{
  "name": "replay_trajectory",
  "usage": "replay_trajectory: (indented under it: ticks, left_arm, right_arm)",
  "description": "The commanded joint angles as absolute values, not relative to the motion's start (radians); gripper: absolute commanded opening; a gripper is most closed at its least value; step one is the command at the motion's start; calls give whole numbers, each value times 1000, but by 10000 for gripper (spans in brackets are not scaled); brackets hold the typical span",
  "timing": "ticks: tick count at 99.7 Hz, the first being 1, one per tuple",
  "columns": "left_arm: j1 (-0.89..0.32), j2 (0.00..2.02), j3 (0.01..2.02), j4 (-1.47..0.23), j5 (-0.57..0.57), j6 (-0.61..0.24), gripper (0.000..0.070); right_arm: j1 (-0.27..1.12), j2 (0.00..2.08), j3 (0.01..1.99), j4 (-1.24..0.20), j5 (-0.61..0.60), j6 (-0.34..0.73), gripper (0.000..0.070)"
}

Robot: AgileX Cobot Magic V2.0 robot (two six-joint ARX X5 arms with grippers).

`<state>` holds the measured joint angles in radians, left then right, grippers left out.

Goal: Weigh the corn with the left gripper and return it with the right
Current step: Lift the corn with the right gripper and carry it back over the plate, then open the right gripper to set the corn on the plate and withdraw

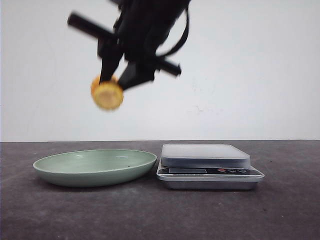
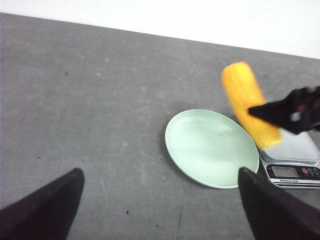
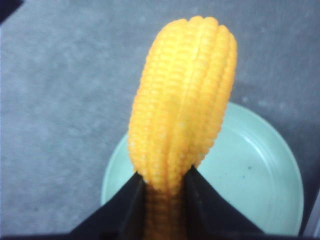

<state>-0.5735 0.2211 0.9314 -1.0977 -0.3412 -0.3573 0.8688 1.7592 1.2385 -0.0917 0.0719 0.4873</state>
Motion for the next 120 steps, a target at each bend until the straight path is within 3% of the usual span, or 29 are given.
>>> replay_trajectory:
  ticks: [1, 43, 48, 59, 66, 94, 120]
  left_arm:
    - [-579, 220, 945, -1084, -343, -361, 589]
    - [-579, 220, 945, -1081, -343, -361, 589]
    - [-579, 220, 945, -1082, -343, -361, 589]
    - [-579, 220, 945, -1082, -343, -361, 589]
    - [-579, 220, 945, -1082, -343, -361, 589]
    - [-579, 220, 945, -1082, -343, -360, 589]
    - [-579, 220, 945, -1077, -343, -360, 589]
  right_arm:
    - [881, 1806, 1259, -81, 76, 519, 4]
    - [883, 1919, 1259, -27, 64, 554, 25]
    - [882, 1921, 1259, -30, 63, 562, 110]
    - [882, 1921, 1259, -30, 64, 565, 394]
    - [882, 1921, 1259, -30, 65, 564, 476]
    - [876, 1908, 1259, -1, 68, 555, 483]
    - [760, 1725, 1259, -104, 49, 447, 483]
